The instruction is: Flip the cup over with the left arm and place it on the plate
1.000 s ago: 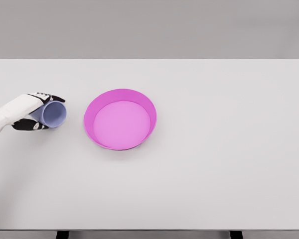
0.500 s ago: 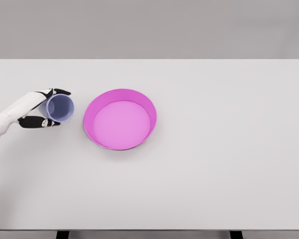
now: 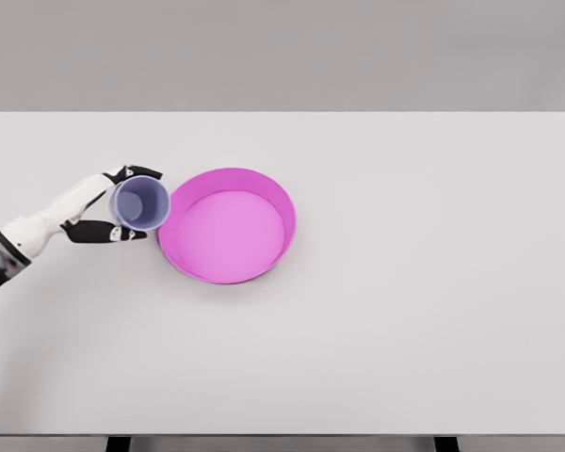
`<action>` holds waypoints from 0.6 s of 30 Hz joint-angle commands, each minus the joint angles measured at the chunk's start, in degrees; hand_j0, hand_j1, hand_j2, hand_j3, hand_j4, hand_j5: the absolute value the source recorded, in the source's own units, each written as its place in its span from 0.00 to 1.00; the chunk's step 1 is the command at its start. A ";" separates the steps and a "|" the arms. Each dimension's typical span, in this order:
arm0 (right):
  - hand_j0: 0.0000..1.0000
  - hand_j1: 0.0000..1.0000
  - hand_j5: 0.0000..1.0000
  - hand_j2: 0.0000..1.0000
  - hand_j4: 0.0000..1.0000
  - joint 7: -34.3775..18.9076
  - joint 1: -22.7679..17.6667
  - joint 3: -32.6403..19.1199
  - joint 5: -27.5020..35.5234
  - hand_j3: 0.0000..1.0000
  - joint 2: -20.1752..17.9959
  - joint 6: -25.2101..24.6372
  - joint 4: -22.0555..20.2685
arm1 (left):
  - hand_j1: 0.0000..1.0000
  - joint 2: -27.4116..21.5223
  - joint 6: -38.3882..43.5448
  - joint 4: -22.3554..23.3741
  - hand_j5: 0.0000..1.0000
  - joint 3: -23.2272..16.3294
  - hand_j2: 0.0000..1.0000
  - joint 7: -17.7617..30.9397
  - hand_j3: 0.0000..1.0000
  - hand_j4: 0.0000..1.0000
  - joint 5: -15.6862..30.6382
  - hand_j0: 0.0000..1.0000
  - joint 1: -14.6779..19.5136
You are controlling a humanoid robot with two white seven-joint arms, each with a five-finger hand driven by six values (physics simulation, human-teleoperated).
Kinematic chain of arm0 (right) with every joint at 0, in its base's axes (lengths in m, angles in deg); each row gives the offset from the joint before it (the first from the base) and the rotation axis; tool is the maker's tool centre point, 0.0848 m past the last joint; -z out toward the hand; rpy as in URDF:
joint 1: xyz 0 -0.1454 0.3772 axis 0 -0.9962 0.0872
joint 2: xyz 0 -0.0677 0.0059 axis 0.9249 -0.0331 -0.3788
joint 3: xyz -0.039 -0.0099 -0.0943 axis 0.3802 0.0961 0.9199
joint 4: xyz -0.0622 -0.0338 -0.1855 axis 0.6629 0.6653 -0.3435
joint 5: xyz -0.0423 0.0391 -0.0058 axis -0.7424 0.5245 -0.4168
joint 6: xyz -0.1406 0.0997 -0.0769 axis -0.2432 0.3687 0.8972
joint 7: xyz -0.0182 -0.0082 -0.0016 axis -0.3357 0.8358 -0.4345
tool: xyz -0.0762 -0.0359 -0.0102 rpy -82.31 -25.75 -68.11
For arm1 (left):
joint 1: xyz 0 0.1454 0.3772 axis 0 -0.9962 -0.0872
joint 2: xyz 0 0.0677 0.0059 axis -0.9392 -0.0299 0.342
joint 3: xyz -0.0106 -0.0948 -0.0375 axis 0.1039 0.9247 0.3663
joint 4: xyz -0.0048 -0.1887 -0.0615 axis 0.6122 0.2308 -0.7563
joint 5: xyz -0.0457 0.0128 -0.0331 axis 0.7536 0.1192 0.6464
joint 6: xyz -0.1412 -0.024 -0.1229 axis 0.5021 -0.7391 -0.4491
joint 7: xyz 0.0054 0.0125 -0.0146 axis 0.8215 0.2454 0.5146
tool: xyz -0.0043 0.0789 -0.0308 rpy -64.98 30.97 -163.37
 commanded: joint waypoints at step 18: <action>1.00 1.00 1.00 1.00 1.00 0.03 0.00 0.00 0.00 1.00 0.00 0.00 0.00 | 0.73 2.43 0.07 -4.38 0.73 -8.86 0.73 -0.02 0.73 0.73 7.29 0.73 2.29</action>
